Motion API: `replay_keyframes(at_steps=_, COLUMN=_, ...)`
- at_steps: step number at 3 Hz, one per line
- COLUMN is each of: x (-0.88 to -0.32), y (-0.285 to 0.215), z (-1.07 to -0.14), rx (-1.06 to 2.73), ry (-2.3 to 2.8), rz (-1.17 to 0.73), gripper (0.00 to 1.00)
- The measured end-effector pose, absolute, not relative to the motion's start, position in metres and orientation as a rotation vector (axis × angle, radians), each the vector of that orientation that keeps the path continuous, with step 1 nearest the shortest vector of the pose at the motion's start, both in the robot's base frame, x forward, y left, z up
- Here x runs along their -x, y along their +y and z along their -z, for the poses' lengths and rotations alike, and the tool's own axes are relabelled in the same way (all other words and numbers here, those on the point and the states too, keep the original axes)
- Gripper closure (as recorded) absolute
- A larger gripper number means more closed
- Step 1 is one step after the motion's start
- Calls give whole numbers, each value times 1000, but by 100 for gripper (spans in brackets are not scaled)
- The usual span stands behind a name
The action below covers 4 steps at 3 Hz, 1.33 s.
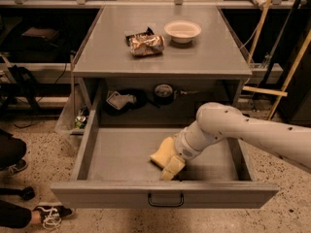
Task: Pick sponge from top drawer and place on counter
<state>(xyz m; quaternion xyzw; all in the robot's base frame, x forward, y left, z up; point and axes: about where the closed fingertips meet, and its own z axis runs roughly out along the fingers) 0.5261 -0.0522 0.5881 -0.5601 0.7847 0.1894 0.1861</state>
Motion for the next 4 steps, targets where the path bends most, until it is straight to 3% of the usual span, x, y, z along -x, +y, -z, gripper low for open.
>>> replay_keyframes(at_steps=1, x=-526, y=-52, z=-588, rx=1577, ry=2210, rz=-534, gripper=19)
replay_keyframes(at_steps=4, x=-526, y=-52, z=-600, rx=1577, ry=2210, rz=-533, gripper=88)
